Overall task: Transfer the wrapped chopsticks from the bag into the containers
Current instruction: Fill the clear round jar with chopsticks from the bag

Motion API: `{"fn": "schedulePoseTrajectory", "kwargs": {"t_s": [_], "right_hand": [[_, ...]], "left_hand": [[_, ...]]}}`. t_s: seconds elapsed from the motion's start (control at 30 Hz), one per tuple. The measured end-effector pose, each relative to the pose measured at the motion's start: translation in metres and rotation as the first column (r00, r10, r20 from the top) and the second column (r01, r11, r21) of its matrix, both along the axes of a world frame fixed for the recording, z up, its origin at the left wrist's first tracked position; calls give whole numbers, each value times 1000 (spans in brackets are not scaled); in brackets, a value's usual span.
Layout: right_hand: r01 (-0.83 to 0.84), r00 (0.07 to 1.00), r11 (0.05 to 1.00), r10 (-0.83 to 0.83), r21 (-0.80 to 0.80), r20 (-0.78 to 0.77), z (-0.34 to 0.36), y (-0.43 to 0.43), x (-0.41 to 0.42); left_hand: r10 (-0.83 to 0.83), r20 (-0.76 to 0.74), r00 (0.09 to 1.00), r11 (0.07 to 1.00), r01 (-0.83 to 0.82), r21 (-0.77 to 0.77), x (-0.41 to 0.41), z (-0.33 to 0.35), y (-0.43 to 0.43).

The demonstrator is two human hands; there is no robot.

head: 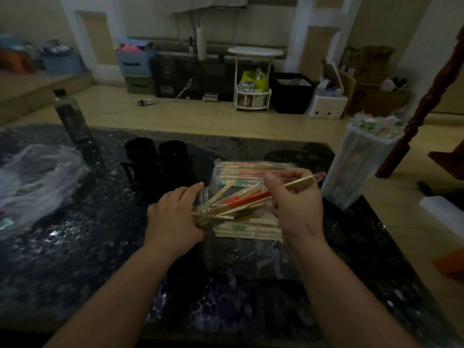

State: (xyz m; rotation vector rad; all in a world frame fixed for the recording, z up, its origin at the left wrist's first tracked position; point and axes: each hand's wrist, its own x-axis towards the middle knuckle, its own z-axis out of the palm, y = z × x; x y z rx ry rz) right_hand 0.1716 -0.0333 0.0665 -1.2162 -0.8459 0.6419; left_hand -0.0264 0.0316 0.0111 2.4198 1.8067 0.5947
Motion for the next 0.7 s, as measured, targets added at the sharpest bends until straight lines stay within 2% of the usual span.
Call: {"fn": "schedulePoseTrajectory", "kwargs": {"t_s": [0.1,0.27,0.37,0.4,0.47,0.5,0.57,0.6,0.7], "right_hand": [[-1,997,1000,0,-21,-78,-2,1,3],[21,991,996,-9,-84,132,-3,1,4],[109,994,994,-109,-32,13,-2,0,4],[157,987,987,-156,-17,21,-5,1,6],[196,969,980,-191,-20,158,-8,4,7],[172,950,984,-154,-45,271,-10,5,6],[130,852,985,-51,-116,521,-16,8,3],[130,814,982,-28,-135,580,-19,9,2],[164,862,980,-84,-117,501,-18,7,-2]], "left_hand": [[-1,-1,1000,1000,1,6,0,-1,0],[4,-4,1000,1000,-4,-10,1,1,-1],[6,-8,1000,1000,-6,-9,2,1,-1],[6,-6,1000,1000,-6,-9,2,1,-1],[7,5,1000,1000,-7,-10,2,2,-1],[8,9,1000,1000,-7,-12,2,2,-2],[9,11,1000,1000,-9,-13,3,3,-2],[10,14,1000,1000,-10,-7,3,3,-2],[10,17,1000,1000,-10,-1,3,3,-2]]}}
